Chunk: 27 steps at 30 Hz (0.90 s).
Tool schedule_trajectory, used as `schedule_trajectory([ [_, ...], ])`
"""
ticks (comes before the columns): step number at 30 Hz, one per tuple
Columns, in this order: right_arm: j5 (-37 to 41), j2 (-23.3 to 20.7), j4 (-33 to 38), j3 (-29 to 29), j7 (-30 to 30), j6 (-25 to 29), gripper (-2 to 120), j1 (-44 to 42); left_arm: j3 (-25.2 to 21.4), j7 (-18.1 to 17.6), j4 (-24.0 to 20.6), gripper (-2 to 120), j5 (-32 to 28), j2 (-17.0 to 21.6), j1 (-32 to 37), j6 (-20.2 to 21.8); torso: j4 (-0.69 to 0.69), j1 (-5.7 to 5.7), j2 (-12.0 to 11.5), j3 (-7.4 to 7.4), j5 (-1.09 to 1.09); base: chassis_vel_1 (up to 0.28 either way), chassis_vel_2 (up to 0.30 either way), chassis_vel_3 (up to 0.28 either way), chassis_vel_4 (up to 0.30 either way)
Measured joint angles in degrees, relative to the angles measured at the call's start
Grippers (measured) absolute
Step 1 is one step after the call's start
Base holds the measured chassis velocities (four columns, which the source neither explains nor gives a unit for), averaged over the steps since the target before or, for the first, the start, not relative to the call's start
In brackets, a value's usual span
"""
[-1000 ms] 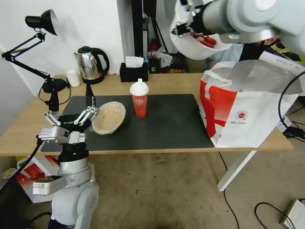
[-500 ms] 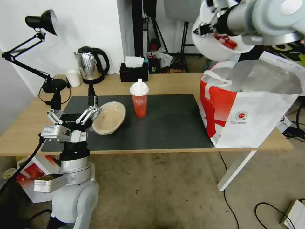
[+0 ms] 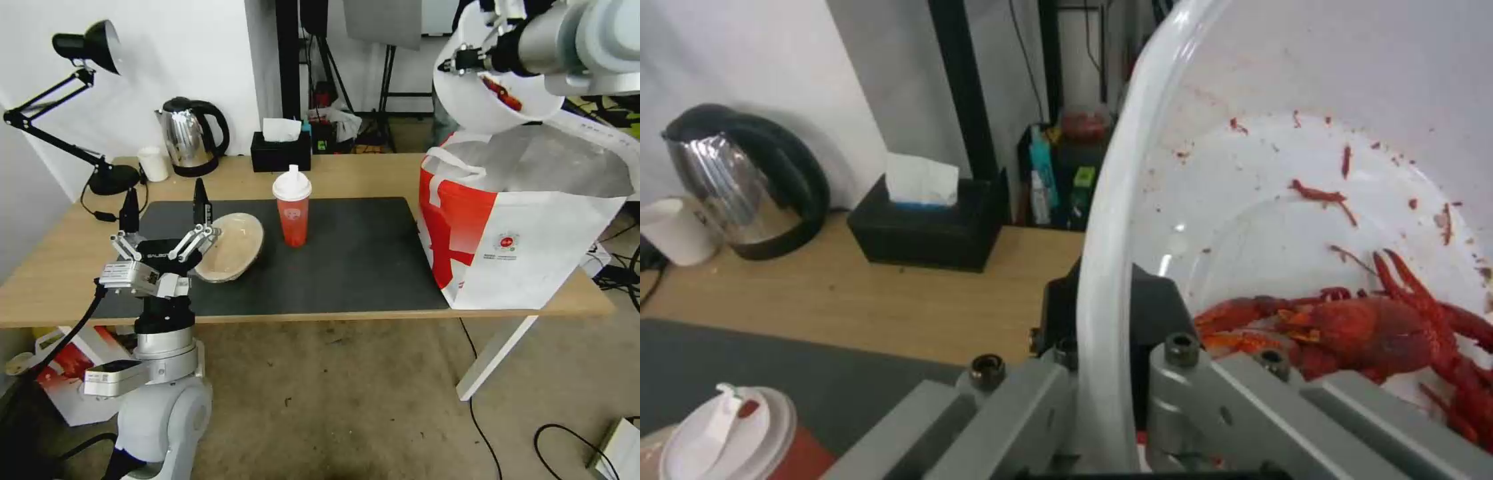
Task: Pick up the trash from the table and place it into the takeout bag.
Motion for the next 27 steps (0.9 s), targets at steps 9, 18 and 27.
schedule_trajectory([
  [9,-0.13,-2.12,1.88,6.12,-0.22,0.01,0,-7.94,0.13,0.07,0.15,100,0.36,-0.07,0.2,-0.03,-0.01,0.0,0.0,0.0,-0.01,0.0,0.0,0.0,0.0],
  [18,-0.47,-3.42,3.5,10.8,-0.05,0.03,0,-13.67,0.17,0.14,0.04,100,0.7,-0.21,0.77,-0.12,0.0,0.0,0.0,0.0,-0.02,0.0,0.0,0.0,0.0],
  [27,-1.71,-5.12,5.0,18.59,-0.2,0.05,0,-24.14,0.9,0.17,-0.03,100,1.81,-0.38,1.24,-0.16,0.0,0.0,0.0,0.0,0.0,0.0,0.0,0.0,0.0],
])
